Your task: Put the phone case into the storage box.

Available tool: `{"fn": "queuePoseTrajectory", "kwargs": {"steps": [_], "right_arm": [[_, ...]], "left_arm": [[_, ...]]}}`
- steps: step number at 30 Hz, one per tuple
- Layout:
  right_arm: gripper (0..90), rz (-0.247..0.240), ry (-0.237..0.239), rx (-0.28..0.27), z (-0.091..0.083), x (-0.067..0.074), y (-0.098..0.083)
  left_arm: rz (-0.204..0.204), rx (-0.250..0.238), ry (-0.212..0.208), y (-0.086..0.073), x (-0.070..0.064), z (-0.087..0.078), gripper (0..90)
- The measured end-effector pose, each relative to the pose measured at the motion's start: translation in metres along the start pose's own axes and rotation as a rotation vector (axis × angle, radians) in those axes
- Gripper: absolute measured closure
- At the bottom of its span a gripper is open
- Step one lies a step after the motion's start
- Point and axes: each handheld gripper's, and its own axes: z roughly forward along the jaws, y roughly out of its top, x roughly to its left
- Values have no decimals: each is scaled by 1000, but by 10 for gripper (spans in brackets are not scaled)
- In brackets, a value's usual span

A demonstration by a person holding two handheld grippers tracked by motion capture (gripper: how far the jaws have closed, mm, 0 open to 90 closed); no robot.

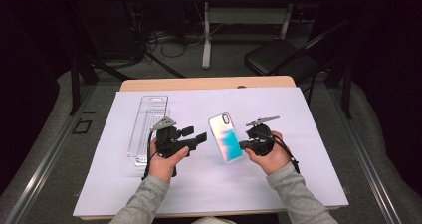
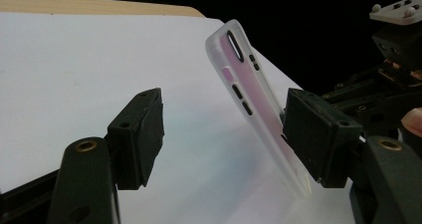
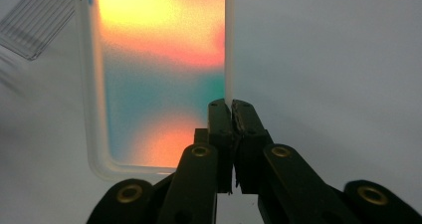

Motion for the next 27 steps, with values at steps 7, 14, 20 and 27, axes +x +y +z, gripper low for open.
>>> {"fn": "queuePoseTrajectory", "kwargs": {"steps": [7, 14, 20, 27], "right_arm": [[879, -3, 1, -1, 0, 0, 0], [879, -4, 2, -4, 0, 1, 0], [879, -6, 4, -4, 0, 1, 0], [879, -7, 4, -4, 0, 2, 0]], "left_arm": [[-77, 14, -39, 5, -1, 8, 370], [-184, 19, -72, 7, 3, 14, 414], [-234, 22, -78, 9, 7, 18, 430], [-248, 39, -76, 9, 8, 24, 454]]}}
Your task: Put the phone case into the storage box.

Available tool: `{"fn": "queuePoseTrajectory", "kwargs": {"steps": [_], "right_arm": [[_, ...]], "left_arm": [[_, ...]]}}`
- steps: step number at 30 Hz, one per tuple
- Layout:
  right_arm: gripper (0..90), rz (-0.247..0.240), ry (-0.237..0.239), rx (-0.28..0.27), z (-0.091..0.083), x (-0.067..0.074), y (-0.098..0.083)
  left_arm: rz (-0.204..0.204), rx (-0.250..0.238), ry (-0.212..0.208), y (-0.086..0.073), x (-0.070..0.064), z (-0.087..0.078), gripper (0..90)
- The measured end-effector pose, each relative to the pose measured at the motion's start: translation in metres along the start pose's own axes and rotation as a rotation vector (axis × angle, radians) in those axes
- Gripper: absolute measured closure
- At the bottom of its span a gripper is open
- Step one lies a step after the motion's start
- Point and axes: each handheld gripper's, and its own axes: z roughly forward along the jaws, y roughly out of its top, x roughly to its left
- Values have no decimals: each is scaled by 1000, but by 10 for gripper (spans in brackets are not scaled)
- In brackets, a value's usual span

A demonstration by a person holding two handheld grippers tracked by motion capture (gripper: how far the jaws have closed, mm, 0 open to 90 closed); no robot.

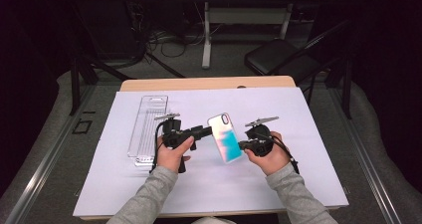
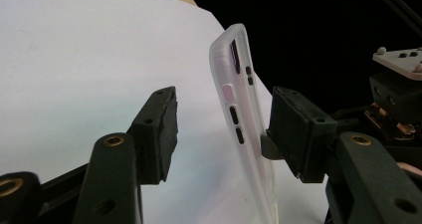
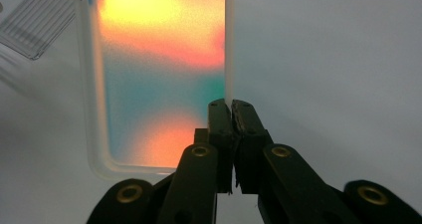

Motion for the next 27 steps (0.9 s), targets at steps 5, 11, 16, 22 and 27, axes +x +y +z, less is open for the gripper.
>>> {"fn": "queuePoseTrajectory", "kwargs": {"steps": [5, 11, 16, 22, 27], "right_arm": [[880, -5, 5, -4, 1, 1, 0], [879, -7, 6, -5, 2, 2, 0], [879, -12, 8, -1, 2, 3, -1], [879, -15, 11, 1, 3, 4, -1], [879, -17, 13, 1, 3, 4, -1]], "left_arm": [[-9, 0, -4, -1, 0, 4, 491], [-23, -6, -13, -1, -1, 10, 520], [-36, -4, -15, -2, -1, 15, 537], [-47, -7, -16, -3, -1, 19, 567], [-54, -4, -14, -4, 0, 20, 600]]}}
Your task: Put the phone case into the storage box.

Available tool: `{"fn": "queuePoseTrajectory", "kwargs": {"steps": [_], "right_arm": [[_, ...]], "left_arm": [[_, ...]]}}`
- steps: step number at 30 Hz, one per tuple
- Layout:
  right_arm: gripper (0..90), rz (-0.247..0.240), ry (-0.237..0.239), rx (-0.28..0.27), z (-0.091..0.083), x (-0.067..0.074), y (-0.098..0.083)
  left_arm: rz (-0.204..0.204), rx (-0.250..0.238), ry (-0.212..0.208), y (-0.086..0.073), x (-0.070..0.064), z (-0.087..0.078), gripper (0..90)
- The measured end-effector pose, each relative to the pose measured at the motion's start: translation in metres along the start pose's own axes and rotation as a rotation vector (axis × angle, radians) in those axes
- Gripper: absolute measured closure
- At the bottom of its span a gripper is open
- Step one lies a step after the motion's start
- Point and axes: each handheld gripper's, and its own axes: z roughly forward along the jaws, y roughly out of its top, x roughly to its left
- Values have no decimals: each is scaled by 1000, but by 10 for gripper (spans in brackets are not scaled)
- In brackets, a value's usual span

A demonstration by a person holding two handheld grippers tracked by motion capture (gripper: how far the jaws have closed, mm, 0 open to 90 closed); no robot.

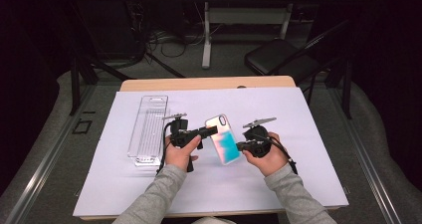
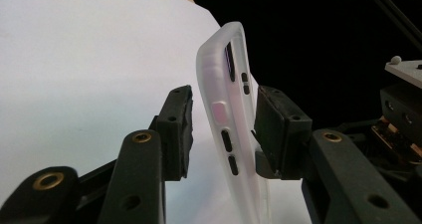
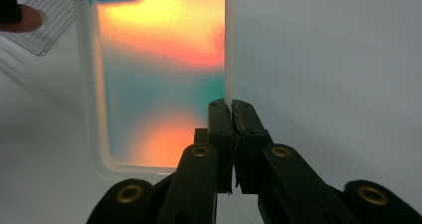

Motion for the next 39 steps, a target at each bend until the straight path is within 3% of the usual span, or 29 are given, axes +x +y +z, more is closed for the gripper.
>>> {"fn": "queuePoseTrajectory", "kwargs": {"steps": [17, 39], "right_arm": [[879, 0, 7, -2, 0, 0, 0], [879, 8, 9, -10, -1, -1, 0]], "left_arm": [[-17, 0, -6, -1, 2, 2, 681], [-33, 42, -20, -14, 2, 10, 661]]}}
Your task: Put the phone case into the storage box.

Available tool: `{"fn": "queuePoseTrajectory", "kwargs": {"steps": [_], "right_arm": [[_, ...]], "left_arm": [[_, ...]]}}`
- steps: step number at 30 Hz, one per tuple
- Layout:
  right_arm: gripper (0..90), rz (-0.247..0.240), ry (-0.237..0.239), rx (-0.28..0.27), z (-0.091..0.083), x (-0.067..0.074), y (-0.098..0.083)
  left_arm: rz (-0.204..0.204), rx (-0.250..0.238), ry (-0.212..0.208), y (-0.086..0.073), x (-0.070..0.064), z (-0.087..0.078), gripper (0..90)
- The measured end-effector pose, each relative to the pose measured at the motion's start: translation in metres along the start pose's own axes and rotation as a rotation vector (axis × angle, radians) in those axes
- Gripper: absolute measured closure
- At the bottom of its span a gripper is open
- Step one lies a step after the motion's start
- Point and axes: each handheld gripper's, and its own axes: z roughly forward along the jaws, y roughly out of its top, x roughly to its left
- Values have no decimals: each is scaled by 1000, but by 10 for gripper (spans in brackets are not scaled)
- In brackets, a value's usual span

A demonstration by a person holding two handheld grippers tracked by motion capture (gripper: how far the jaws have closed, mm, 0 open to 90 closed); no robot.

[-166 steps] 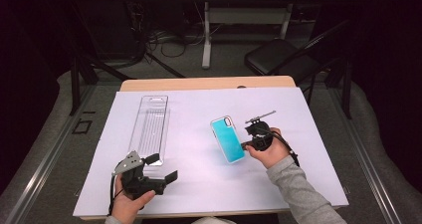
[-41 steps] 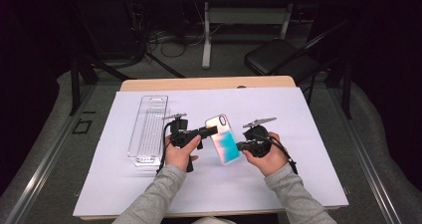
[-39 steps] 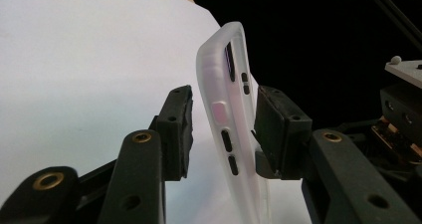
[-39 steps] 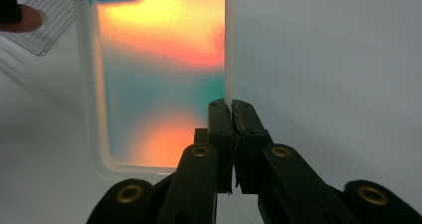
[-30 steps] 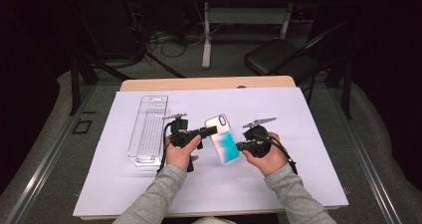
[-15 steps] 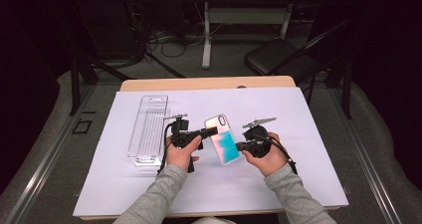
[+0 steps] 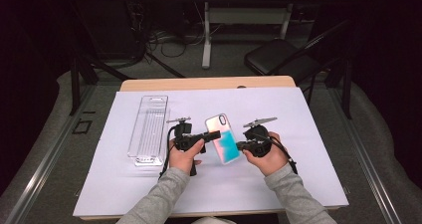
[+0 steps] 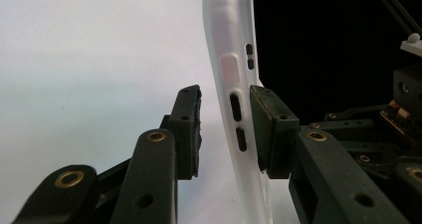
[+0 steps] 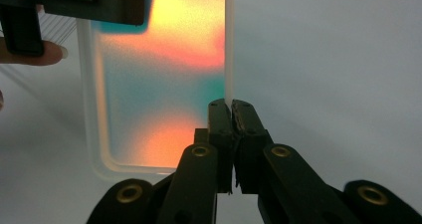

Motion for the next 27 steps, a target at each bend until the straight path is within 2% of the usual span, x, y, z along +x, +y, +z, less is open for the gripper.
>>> {"fn": "queuePoseTrajectory", "kwargs": {"steps": [8, 14, 22, 27], "right_arm": [[879, 3, 0, 1, 1, 0, 0], [879, 0, 1, 4, 2, 0, 0], [879, 3, 2, 7, 2, 0, 0], [879, 6, 8, 5, 3, -1, -1]], "left_arm": [[0, 7, -2, -3, 0, 3, 694], [1, 6, -10, -3, 0, 3, 753], [-3, 5, -18, -3, 0, 3, 766], [-20, 5, -25, -4, 0, 3, 772]]}}
